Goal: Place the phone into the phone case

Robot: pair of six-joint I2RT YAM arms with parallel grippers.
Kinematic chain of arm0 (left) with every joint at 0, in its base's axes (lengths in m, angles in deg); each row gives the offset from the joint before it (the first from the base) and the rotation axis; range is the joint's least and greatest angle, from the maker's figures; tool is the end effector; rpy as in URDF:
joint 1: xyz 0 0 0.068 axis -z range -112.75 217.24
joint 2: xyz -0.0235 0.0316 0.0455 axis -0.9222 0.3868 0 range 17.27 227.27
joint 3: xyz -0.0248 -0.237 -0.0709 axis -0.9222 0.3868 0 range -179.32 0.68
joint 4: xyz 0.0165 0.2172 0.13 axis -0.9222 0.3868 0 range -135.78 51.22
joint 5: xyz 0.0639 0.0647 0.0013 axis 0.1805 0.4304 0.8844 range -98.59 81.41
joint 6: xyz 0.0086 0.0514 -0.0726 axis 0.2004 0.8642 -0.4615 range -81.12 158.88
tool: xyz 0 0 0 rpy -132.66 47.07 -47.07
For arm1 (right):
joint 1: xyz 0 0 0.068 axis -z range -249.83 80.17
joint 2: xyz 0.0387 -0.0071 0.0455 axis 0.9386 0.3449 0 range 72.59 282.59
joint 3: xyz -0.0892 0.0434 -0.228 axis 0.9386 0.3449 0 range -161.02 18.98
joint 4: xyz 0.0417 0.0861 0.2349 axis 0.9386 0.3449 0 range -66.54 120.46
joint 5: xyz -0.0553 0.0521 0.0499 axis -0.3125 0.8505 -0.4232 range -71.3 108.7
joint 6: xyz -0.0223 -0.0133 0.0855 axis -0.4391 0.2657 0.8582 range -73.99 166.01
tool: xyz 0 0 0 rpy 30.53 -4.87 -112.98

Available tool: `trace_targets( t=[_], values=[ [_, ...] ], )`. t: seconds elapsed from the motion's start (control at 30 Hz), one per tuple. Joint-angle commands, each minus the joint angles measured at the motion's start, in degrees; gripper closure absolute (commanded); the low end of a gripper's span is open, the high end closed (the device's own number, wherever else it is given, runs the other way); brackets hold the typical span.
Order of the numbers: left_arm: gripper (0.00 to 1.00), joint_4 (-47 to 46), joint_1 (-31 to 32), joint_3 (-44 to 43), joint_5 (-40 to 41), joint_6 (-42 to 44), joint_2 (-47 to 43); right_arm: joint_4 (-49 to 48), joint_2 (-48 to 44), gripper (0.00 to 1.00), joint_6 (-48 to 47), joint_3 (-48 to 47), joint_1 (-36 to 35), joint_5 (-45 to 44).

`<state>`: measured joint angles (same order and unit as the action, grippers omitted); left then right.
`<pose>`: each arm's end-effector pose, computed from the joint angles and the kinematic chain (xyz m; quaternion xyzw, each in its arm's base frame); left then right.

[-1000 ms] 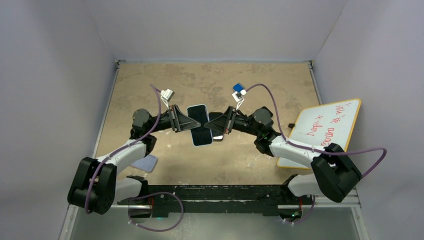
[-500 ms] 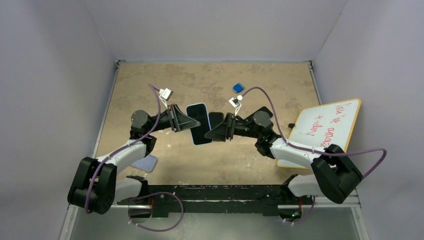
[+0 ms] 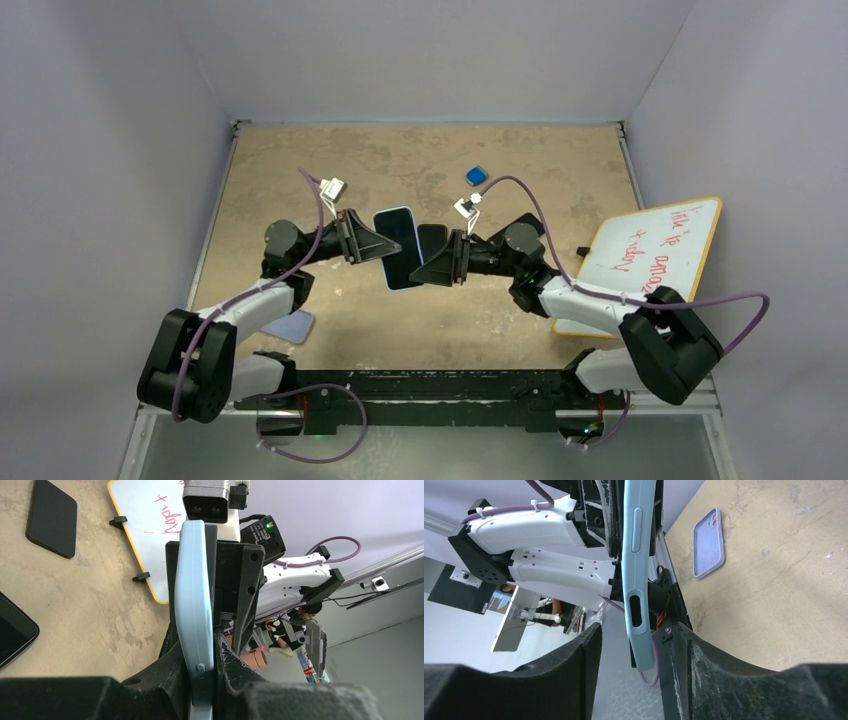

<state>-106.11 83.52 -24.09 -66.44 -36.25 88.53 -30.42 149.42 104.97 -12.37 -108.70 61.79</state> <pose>0.2334 -0.1384 0.2373 0.0664 0.6572 -0.7015 0.2677 0.2033 0.2338 0.2388 -0.1679 0.6469 0.6884 0.2818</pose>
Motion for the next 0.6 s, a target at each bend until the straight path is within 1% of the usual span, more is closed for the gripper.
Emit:
trace_targets(
  t=[0.0,0.03,0.07,0.1,0.17,0.2,0.23,0.33,0.43,0.5,0.57],
  values=[
    [1.00,-0.88,0.12,-0.62,1.48,3.79,-0.59,-0.51,-0.19,0.49,1.38,-0.31,0.00,0.81],
    [1.00,1.80,0.08,-0.80,2.08,5.63,-1.12,1.13,-0.13,0.54,1.87,-0.64,0.02,0.69],
    [1.00,5.78,0.08,-1.01,2.96,7.92,-1.99,2.55,-0.04,0.65,2.54,-1.27,-0.02,0.72],
    [1.00,11.19,0.08,-1.73,3.95,11.64,-3.09,4.03,0.24,0.75,3.17,-1.86,0.01,0.76],
    [1.00,25.88,0.08,-4.38,7.16,21.34,-5.73,6.17,0.83,0.92,5.12,-2.57,0.02,0.64],
    [1.00,31.53,0.08,-5.93,8.64,25.93,-6.64,5.59,1.24,0.99,6.33,-2.43,0.02,0.84],
    [1.00,35.86,0.08,-7.29,9.67,29.85,-7.34,4.02,1.54,1.00,7.95,-2.02,0.00,1.13],
    [1.00,41.79,0.08,-9.00,10.64,33.80,-7.98,-3.60,2.72,1.00,13.08,0.00,0.02,1.72],
    [1.00,41.80,0.08,-9.15,9.40,33.79,-7.68,-7.98,3.93,1.00,15.41,0.69,0.11,1.44],
    [1.00,39.33,0.08,-8.68,7.19,32.46,-7.51,-9.11,4.27,1.00,15.38,0.77,0.10,1.47],
    [1.00,35.72,0.08,-8.01,4.66,29.95,-7.15,-10.02,3.93,0.90,14.78,1.12,0.11,1.34]
  ],
)
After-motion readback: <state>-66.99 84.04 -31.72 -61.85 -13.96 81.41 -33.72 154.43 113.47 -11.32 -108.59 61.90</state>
